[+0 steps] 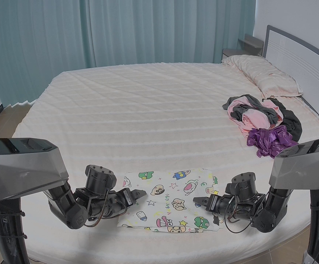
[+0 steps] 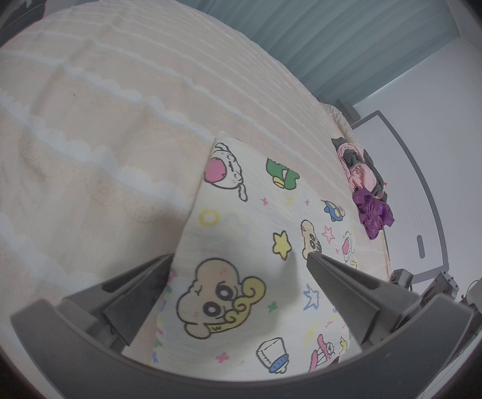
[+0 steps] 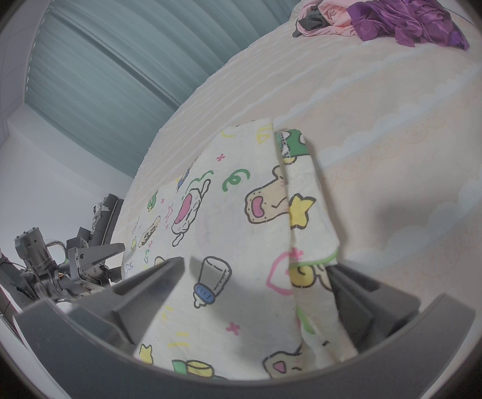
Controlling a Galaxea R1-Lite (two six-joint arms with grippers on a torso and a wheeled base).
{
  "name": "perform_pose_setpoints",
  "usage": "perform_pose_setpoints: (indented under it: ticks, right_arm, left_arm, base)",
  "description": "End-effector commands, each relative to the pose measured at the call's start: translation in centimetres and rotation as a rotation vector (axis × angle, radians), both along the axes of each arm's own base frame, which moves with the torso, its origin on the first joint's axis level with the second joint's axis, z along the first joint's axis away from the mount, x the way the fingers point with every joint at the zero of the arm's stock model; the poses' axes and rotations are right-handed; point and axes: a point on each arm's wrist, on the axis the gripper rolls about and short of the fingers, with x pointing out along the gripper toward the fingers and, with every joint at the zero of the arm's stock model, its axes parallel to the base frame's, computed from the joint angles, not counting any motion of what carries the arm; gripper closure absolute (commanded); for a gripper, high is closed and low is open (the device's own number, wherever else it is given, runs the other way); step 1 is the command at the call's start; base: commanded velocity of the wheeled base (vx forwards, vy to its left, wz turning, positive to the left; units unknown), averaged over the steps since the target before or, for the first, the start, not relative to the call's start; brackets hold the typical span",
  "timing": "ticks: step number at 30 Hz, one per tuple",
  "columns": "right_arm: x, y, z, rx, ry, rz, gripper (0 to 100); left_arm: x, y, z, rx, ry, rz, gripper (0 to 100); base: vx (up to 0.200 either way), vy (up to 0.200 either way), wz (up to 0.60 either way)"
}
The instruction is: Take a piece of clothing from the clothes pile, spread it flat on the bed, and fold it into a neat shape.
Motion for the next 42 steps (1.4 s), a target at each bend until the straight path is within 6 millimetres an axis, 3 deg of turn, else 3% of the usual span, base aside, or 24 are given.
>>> perform_pose_setpoints:
  ticks: [1,10,14,21,31,42]
  right_arm:
    - [0.0,0.2,-0.2,-0.006,0.006,0.002,100]
    - [-0.5,-0.2,-0.1,-0.010,0.010,-0.022,100]
    - [-0.6,-0.2,0.3,0.017,-0.008,-0.042,100]
    - [-1.2,-0.3,0.5,0.040,-0.029,-0.040,100]
    - [-1.7,-0.7,0.8,0.056,-0.054,-0.045,100]
    - [-1.6,-1.3,2.5,0.078,-0.098,-0.065,100]
  left_arm:
    - [0.0,-0.1,0.0,-0.006,-0.001,-0.006,100]
    - [-0.5,0.2,0.1,-0.011,0.007,0.000,100]
    - [-0.9,0.4,1.2,-0.042,-0.002,0.018,100]
    - [-1.6,-0.3,1.3,-0.059,0.013,0.010,100]
    - [-1.6,-0.5,1.5,-0.080,-0.003,-0.004,100]
    - [-1.9,-0.3,2.4,-0.112,-0.018,0.013,100]
  base:
    - [0.000,0.000,0.00]
    - [0.000,0.000,0.00]
    - [0.000,0.000,0.00]
    - [0.000,0.000,0.00]
    - [0.000,-0.200,0.00]
    - [0.000,-0.200,0.00]
